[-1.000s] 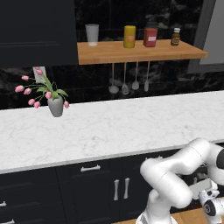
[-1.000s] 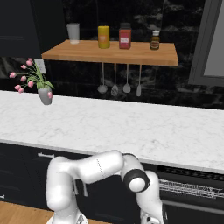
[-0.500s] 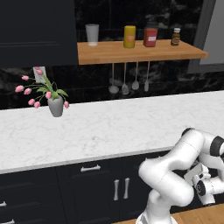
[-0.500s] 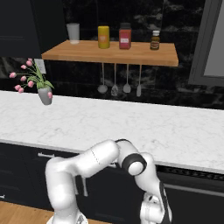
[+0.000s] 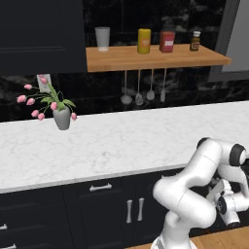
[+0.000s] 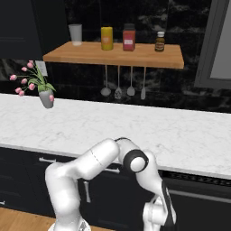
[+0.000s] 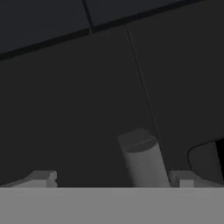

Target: Pick up the cup and bowl from the counter, place them in the dishwasher, and close the dishwasher door.

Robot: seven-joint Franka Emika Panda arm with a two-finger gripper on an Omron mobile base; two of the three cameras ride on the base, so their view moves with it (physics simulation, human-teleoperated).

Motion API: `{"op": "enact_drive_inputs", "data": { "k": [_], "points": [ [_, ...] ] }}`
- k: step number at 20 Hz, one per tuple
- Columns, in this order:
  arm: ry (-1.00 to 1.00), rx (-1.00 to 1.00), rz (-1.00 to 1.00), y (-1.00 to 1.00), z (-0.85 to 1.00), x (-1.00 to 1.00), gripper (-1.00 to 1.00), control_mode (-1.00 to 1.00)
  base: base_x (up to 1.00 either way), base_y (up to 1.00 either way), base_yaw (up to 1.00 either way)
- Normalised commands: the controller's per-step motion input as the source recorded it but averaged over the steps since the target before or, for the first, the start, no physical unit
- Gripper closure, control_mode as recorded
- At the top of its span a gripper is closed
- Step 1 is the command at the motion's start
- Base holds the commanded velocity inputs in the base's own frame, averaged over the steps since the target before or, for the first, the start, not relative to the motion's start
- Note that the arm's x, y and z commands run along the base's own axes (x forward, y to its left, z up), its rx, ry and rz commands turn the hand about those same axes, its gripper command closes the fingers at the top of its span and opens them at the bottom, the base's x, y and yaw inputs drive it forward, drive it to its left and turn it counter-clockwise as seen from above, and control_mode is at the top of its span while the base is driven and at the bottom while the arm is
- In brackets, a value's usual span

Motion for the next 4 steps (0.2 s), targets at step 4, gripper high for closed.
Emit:
{"op": "enact_drive_inputs", "data": {
  "k": [4],
  "points": [
    [0.16, 0.04, 0.00, -0.54, 0.00, 1.00, -1.00, -1.00, 0.00, 0.00, 0.00]
  ]
}}
